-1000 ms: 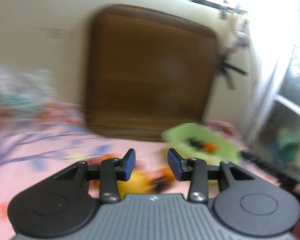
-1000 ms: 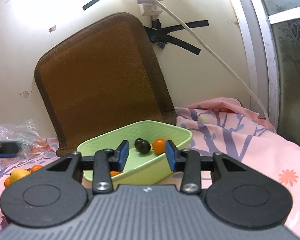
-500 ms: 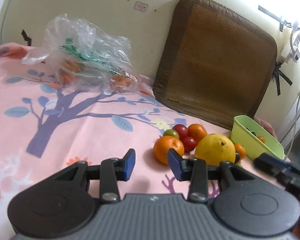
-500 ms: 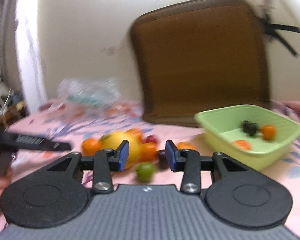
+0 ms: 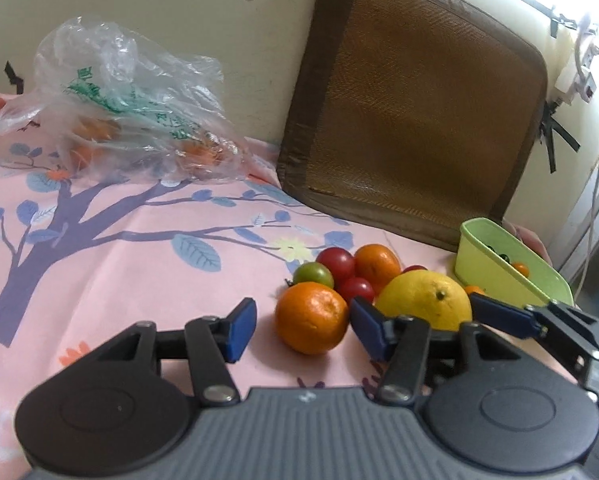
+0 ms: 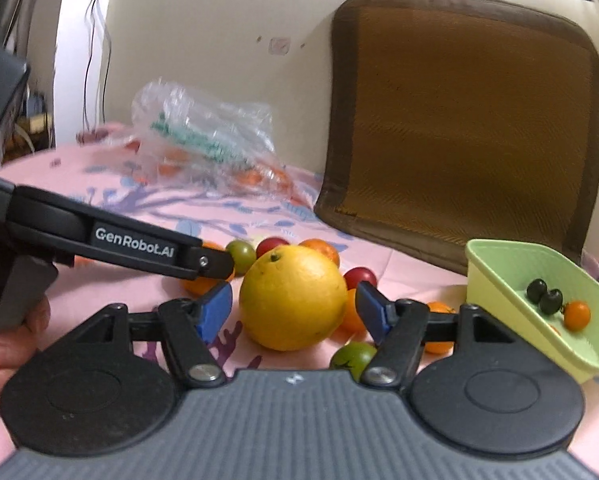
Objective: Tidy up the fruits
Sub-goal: 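Clamp the yellow grapefruit between the left and right tools, then carry the grapefruit with both tools and release it into the basket, then grasp a mandarin with the left tool while the right tool grasps a lime, then release the mandarin and lime into the green basket from both tools, then grasp a green tomato with the left tool while the right tool grasps an orange tomato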
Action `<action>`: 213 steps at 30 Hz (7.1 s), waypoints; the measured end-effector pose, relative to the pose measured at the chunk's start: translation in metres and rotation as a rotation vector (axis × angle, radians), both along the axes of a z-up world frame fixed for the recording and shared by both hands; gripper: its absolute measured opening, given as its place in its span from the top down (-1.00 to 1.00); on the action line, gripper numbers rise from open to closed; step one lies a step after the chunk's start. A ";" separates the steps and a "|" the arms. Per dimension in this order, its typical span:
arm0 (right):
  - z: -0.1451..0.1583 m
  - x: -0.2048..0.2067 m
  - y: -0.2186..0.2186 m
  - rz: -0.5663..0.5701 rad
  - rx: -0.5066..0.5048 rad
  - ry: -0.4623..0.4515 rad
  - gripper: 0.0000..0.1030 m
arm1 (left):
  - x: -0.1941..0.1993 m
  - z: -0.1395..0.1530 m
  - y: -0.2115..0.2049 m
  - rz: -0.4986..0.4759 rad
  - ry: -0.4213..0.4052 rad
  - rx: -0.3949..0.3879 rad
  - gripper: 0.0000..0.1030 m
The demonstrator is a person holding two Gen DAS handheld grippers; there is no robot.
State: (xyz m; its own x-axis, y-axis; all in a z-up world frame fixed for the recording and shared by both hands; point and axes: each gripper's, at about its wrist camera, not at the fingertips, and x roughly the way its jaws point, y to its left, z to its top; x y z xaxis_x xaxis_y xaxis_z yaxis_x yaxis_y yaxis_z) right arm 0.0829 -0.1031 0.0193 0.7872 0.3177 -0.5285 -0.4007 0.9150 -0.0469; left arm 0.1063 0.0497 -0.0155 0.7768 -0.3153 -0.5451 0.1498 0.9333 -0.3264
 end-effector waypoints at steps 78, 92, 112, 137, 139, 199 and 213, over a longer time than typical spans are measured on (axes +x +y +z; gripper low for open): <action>0.020 0.032 -0.203 -0.275 0.328 0.087 -0.27 | 0.063 0.065 -0.233 -0.372 0.009 -0.092 -0.07; 0.029 0.091 -0.287 -0.519 0.348 -0.139 -0.45 | 0.047 0.060 -0.180 -0.193 -0.056 -0.226 -0.19; 0.008 0.054 -0.168 -0.298 -0.097 -0.368 -0.54 | -0.021 0.048 -0.023 0.104 -0.071 -0.101 -0.24; 0.068 -0.082 -0.076 -0.255 0.010 -0.411 -0.70 | -0.041 0.022 0.013 -0.007 -0.072 0.049 -0.24; 0.059 -0.067 -0.056 -0.147 0.042 -0.234 -0.30 | -0.033 0.022 0.007 -0.017 -0.075 0.076 -0.24; 0.026 -0.094 -0.157 -0.409 0.084 -0.168 0.09 | -0.042 0.075 -0.093 -0.227 -0.164 -0.046 0.01; 0.036 -0.071 -0.083 -0.146 0.176 -0.008 0.11 | -0.033 0.017 0.025 0.063 -0.021 0.023 0.01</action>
